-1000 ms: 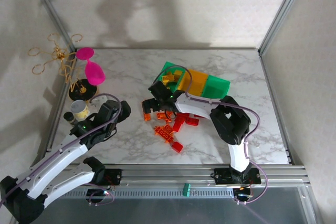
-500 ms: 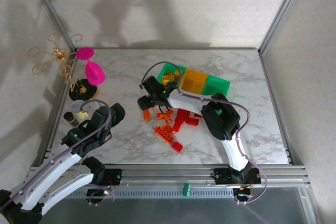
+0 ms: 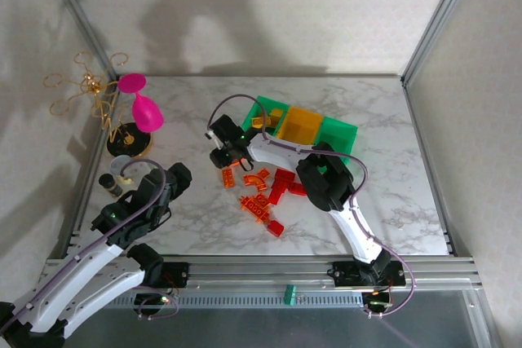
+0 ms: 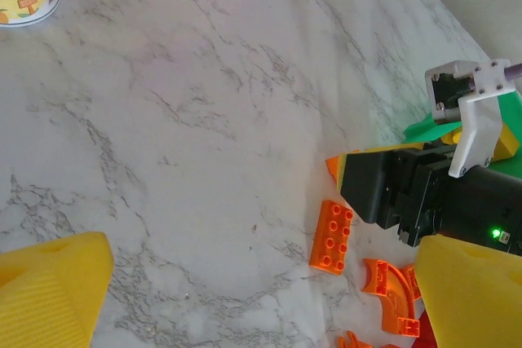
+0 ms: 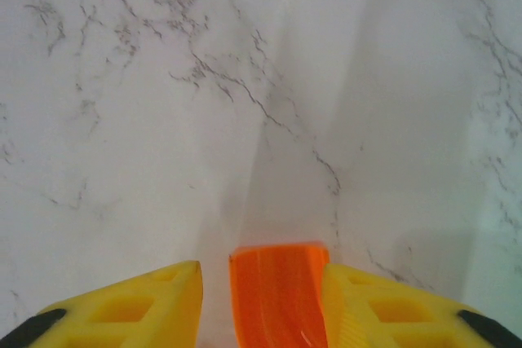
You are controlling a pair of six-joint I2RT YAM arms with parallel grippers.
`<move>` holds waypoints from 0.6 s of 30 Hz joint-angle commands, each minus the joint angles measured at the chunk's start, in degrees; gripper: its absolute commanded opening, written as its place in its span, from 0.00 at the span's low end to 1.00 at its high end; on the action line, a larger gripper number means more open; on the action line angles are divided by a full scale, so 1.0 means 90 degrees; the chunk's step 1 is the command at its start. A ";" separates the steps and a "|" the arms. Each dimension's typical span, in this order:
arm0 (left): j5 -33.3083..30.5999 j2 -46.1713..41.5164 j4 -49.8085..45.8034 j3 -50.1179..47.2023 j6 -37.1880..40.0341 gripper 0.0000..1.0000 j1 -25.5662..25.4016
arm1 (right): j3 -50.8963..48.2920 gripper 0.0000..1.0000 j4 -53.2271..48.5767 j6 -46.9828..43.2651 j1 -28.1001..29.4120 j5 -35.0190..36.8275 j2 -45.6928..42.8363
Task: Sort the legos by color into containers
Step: Pick up the lego from the center of the table.
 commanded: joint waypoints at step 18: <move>-0.0124 -0.0061 -0.0178 -0.0141 -0.0139 0.99 0.0077 | 0.0065 0.24 -0.0441 -0.0346 0.0266 0.0297 0.0309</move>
